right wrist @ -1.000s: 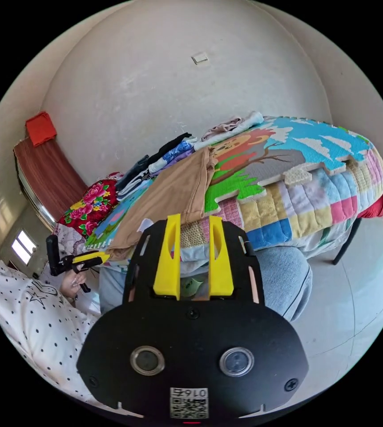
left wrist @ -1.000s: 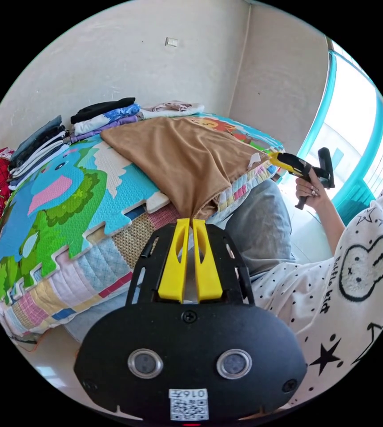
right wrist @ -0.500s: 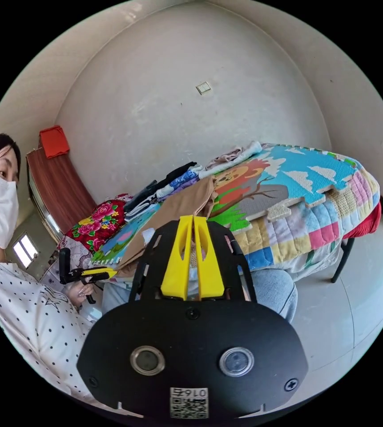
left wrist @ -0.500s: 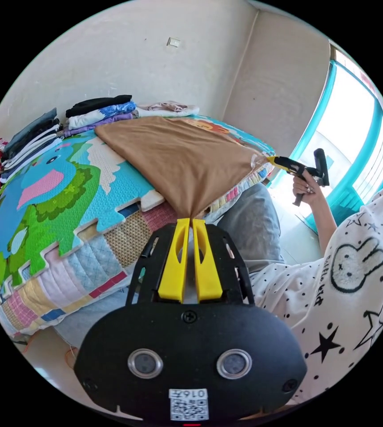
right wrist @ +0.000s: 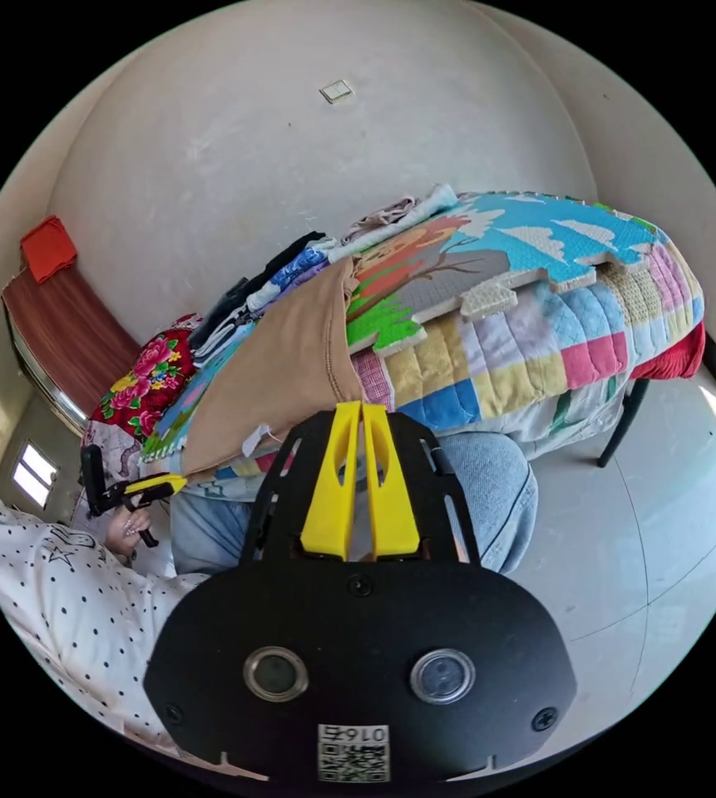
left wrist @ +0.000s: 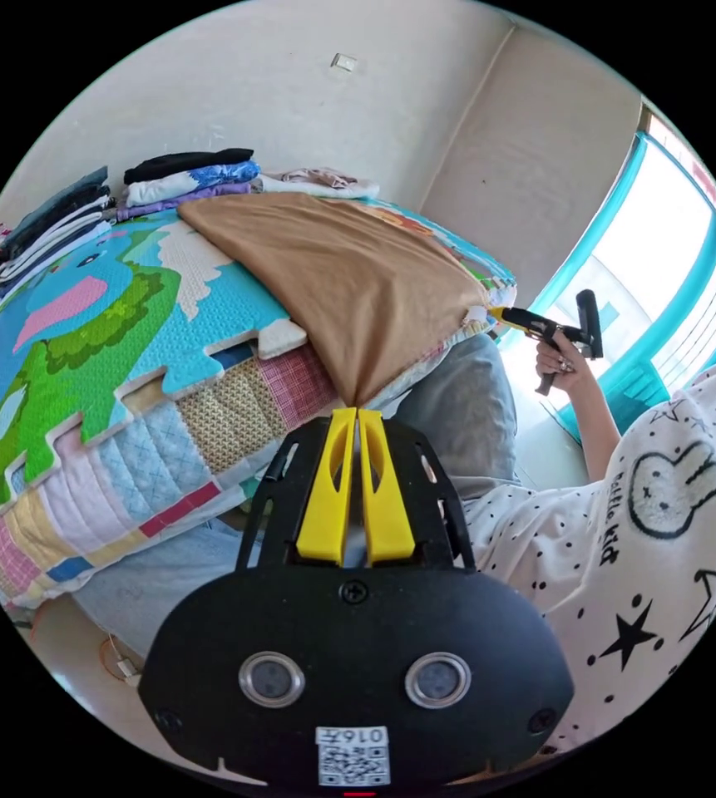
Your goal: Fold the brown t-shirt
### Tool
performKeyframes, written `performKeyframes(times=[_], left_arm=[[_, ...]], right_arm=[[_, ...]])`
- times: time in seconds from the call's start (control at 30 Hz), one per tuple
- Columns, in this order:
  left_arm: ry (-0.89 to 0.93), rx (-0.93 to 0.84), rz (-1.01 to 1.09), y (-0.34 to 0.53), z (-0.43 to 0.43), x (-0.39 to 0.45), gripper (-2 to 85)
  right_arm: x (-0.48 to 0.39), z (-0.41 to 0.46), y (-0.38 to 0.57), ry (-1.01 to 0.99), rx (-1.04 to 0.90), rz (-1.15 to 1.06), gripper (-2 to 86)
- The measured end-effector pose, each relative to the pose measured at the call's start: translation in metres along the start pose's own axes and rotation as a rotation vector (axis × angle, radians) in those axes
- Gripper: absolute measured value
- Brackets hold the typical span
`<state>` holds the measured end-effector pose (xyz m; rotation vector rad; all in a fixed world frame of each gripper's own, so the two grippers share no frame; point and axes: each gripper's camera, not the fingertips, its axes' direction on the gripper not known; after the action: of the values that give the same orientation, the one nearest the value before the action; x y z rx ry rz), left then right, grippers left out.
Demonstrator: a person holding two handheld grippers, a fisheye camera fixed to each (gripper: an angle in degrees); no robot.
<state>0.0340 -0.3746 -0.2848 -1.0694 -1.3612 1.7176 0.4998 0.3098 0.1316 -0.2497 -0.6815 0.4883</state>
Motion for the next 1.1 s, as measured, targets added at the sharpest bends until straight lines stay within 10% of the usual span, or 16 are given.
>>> performKeyframes(times=[0.2,0.63,0.93,1.1], left_arm=[[0.047,0.017,-0.016,0.008,-0.013,-0.007,-1.0],[0.156,0.099,-0.022,0.020,-0.061,0.002,-1.0],[0.178,0.156,0.016,0.031,-0.091,0.038,-0.3],[-0.224,0.123,0.279,0.048,-0.093,0.100,6.8]], right_arm=[[-0.065,-0.001,0.011,0.242,0.034,-0.143,6.6],[-0.342,0.121,0.157,0.277,0.130,-1.428,17.1],[-0.372,0.129,0.163,0.247,0.252,-1.375,1.8],[-0.383,0.116,0.140,0.156,0.148,-1.285,0.8]])
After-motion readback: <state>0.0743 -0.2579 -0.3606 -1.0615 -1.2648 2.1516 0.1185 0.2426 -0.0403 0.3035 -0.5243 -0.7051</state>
